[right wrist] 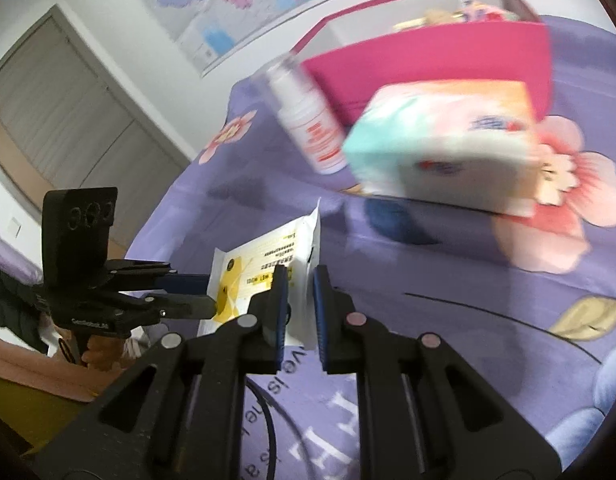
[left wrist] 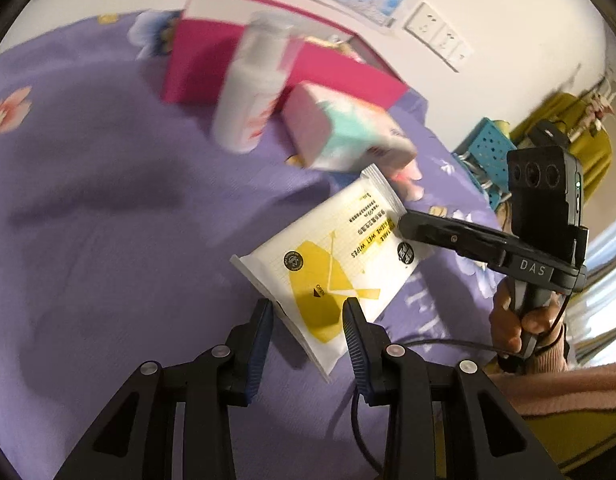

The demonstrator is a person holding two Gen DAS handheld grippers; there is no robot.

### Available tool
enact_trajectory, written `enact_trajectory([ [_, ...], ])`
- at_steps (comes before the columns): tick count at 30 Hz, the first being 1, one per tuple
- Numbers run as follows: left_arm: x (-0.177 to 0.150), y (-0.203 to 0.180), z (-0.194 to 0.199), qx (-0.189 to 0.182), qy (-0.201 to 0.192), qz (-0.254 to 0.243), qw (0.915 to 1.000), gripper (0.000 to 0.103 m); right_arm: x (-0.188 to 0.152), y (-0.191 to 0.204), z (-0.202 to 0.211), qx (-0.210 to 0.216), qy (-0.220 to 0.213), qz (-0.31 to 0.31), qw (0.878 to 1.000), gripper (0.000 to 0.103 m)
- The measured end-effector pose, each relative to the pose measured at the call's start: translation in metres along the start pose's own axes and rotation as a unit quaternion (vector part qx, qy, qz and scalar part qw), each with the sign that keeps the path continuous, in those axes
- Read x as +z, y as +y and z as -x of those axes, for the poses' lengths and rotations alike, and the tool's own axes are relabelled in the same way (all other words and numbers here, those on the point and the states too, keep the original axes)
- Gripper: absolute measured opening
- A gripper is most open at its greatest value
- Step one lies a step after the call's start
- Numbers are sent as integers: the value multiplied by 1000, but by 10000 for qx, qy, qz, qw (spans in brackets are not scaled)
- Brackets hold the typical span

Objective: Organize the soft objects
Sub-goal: 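Grasp the wet-wipes pack by its edge with the right tool, then lift the wet-wipes pack toward the pink box with the right tool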

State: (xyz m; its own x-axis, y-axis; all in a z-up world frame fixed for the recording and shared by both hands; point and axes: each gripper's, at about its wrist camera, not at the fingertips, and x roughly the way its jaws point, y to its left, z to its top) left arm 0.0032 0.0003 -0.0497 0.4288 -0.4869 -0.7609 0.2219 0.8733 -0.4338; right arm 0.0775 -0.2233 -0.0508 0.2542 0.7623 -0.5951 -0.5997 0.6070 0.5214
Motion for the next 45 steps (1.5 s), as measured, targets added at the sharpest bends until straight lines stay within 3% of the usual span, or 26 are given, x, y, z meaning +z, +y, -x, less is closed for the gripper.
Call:
enact_trajectory([
  [8,29,-20,0,47,-224,-386,9990,35,10,-11,32,-199,-399,-127,9989,16],
  [23,76,-48,4,137,-593,-765,9952,35,39,-13,56,-356,-963,-43,9947,16],
  [45,126,-65,6,431,-1007,-1114,9877,35,75,-31,60,-434,-1207,-76,9917,16],
])
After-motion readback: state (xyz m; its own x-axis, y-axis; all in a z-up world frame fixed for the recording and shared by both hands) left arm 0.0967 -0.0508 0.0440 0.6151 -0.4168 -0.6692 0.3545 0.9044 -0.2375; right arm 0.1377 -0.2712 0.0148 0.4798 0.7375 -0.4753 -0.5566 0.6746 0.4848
